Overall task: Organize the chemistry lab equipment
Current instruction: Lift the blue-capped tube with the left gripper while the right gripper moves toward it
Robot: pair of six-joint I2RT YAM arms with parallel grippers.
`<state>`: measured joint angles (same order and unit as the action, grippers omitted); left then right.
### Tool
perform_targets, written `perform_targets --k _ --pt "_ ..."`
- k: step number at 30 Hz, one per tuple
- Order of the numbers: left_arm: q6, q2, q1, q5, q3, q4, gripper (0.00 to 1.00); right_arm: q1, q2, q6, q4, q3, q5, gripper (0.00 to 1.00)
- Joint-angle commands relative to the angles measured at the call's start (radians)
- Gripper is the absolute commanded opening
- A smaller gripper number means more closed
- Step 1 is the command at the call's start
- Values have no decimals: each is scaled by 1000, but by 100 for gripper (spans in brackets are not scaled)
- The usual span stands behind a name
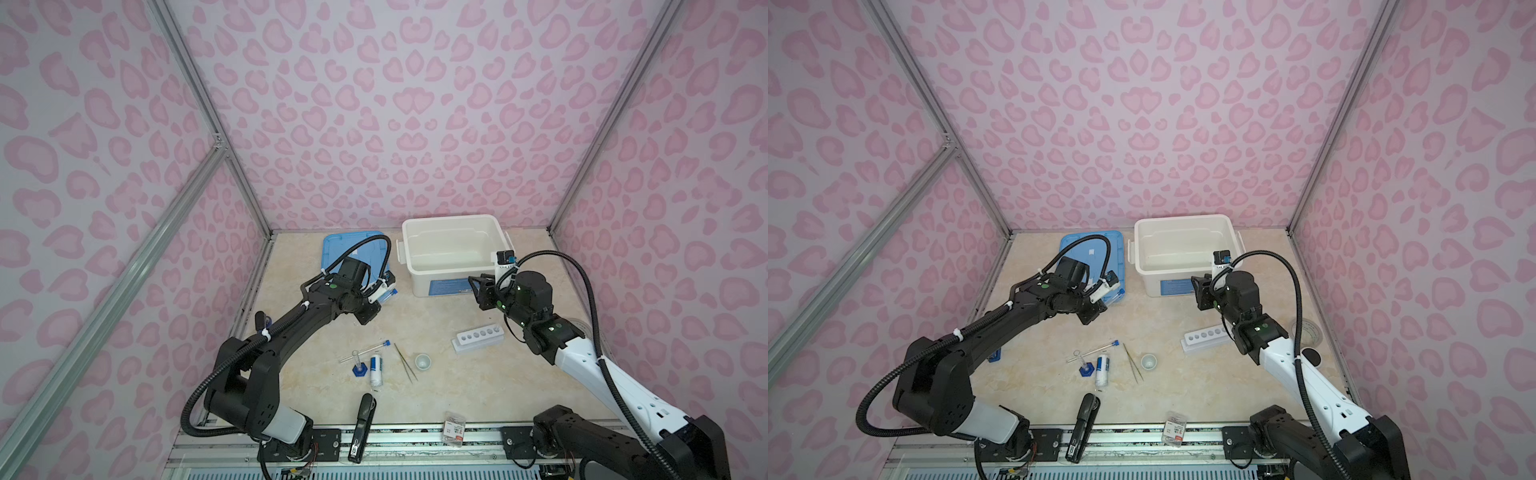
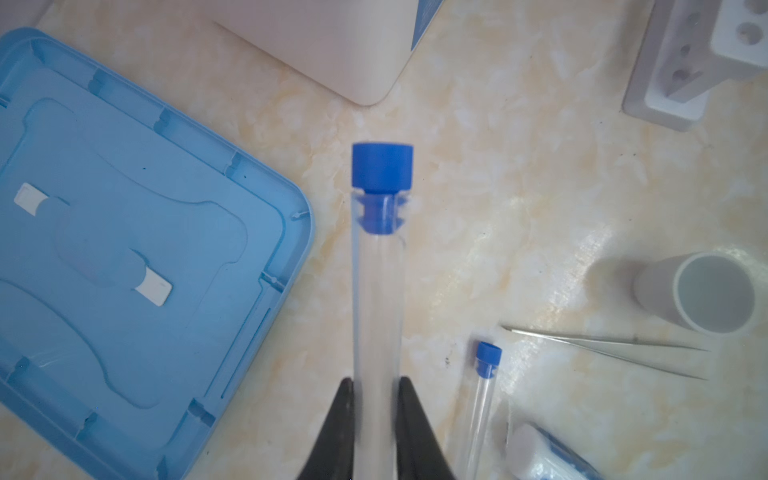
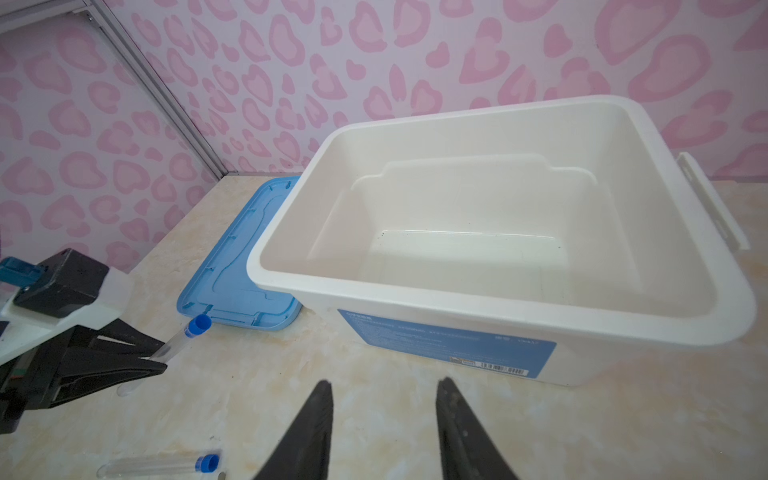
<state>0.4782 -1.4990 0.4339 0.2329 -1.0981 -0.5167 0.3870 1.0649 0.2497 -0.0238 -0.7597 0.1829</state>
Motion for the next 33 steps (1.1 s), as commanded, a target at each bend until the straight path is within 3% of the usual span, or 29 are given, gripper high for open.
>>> perform_targets --k 1,5,9,18,33 --pt "-13 43 -7 112 -27 26 17 11 2 -19 48 -35 69 41" --pt "-24 75 -18 188 -54 21 17 51 20 -42 81 -84 113 42" --pt "-42 111 -26 271 -58 28 17 123 52 -80 145 -144 62 42" --pt "-91 175 -29 386 -20 82 18 222 78 -73 136 -188 110 42" --pt "-125 197 -27 494 -17 106 17 320 148 27 -78 -173 180 42"
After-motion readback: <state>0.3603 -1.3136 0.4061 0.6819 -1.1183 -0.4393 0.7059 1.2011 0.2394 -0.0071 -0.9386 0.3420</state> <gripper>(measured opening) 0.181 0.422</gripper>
